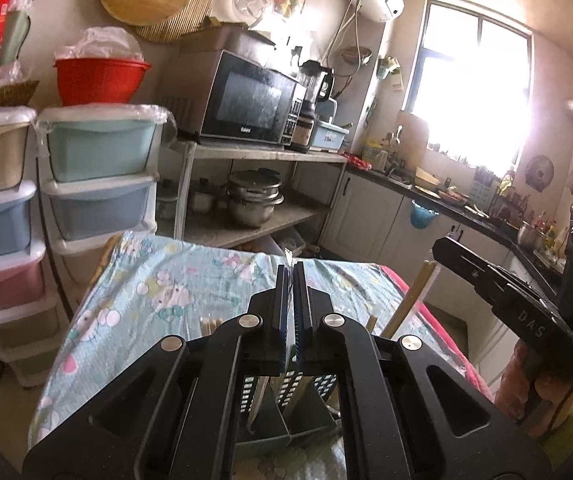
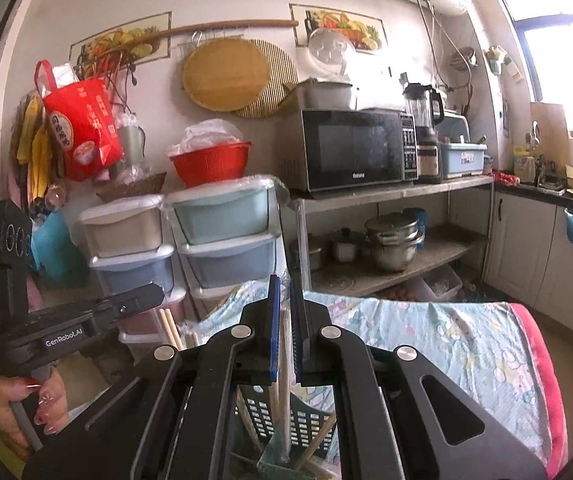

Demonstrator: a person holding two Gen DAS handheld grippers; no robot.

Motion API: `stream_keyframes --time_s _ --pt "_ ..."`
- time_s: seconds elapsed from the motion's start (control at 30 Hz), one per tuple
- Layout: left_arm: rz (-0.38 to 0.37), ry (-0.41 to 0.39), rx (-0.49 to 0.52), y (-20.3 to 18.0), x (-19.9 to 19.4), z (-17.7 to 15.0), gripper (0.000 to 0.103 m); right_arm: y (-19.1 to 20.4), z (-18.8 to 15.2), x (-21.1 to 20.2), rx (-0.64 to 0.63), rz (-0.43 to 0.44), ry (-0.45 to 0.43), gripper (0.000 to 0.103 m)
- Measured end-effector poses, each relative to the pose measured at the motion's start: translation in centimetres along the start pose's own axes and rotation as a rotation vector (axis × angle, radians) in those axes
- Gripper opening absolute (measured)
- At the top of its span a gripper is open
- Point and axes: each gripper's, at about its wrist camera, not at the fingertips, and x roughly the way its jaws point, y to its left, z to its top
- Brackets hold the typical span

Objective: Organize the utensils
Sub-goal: 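Lower the held chopsticks toward the caddy compartments with both grippers, then open both grippers to release the chopsticks into the caddy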

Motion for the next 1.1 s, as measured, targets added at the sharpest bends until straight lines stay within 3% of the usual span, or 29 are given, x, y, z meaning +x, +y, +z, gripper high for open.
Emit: stream_keyframes --time_s 0.47,0.53,0.57,0.6,0.8,1.1 --pt "0.005 0.066 -0.032 1.2 2.6 -2.3 0.002 -0.6 -2.4 2.9 0.036 -0.006 0.094 0.008" --pt "0.005 0.07 -0.038 1.4 2.6 -2.6 0.01 -1.0 -2.8 3.0 0.05 -0.012 0.11 0.019" --pt "0.01 0.071 -0.04 1.5 2.6 -2.7 0.019 -1.3 -3.0 3.0 0.06 -0.013 0.113 0.026" --pt "0.012 0.073 -0.042 1.6 2.6 -2.8 0.026 -1.6 -3.1 2.9 0.069 -0.017 0.113 0.026" --pt "0.019 0.084 -0.055 1.8 2.3 -3.6 0.041 -2.4 -3.8 2.5 0.085 -0.03 0.13 0.029" --pt "0.022 0.102 -0.051 1.6 1.7 -4.8 0.055 -2.5 -4.7 1.1 0.08 -0.028 0.145 0.036"
